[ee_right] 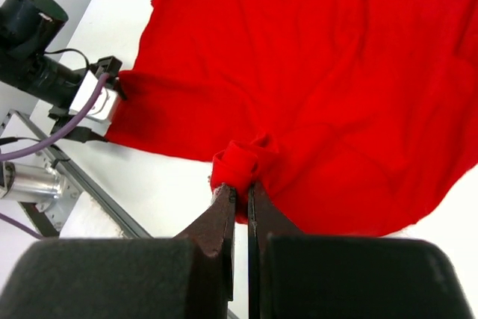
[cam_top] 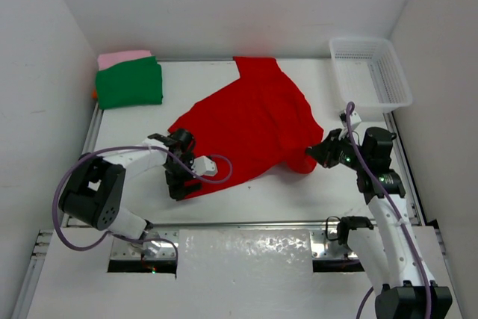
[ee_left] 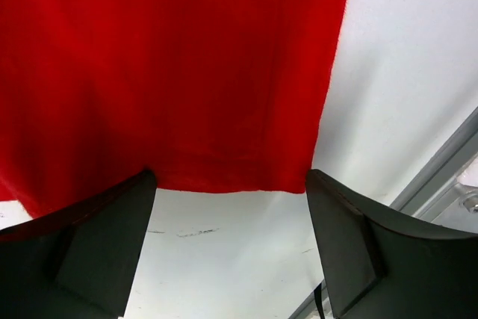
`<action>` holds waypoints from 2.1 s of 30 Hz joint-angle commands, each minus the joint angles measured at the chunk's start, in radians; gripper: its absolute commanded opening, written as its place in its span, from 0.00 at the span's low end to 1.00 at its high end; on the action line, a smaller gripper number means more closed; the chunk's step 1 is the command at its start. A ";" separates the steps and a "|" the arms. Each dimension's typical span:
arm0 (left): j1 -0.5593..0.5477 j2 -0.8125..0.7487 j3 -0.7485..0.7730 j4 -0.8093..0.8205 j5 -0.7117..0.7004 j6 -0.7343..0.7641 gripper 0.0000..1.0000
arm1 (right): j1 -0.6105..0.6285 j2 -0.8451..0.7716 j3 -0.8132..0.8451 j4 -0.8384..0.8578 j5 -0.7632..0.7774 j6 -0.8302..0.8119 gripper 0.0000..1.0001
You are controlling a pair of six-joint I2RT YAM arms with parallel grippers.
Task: Fold and stack the t-shirts
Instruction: Flatten out the tshirt
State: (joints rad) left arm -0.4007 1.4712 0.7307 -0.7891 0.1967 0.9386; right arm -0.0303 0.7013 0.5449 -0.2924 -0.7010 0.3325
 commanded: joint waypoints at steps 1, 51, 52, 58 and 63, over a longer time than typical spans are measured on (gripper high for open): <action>-0.026 0.029 -0.013 0.001 0.128 0.006 0.80 | 0.001 0.000 -0.002 0.027 0.021 -0.007 0.00; -0.003 -0.332 1.265 -0.374 -0.264 -0.236 0.00 | 0.141 0.220 1.277 -0.406 0.301 -0.245 0.00; -0.003 -0.293 1.241 -0.343 -0.304 -0.241 0.00 | 0.141 0.240 1.233 -0.336 0.281 -0.234 0.00; 0.037 -0.143 1.178 -0.234 -0.320 -0.254 0.00 | 0.141 0.394 1.060 -0.128 0.317 -0.266 0.00; 0.194 0.053 1.155 -0.129 -0.252 -0.273 0.00 | 0.138 0.670 1.029 0.025 0.325 -0.280 0.00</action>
State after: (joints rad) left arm -0.2817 1.4910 1.8866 -1.0351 -0.0662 0.6933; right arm 0.1074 1.2789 1.5700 -0.4355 -0.3889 0.0742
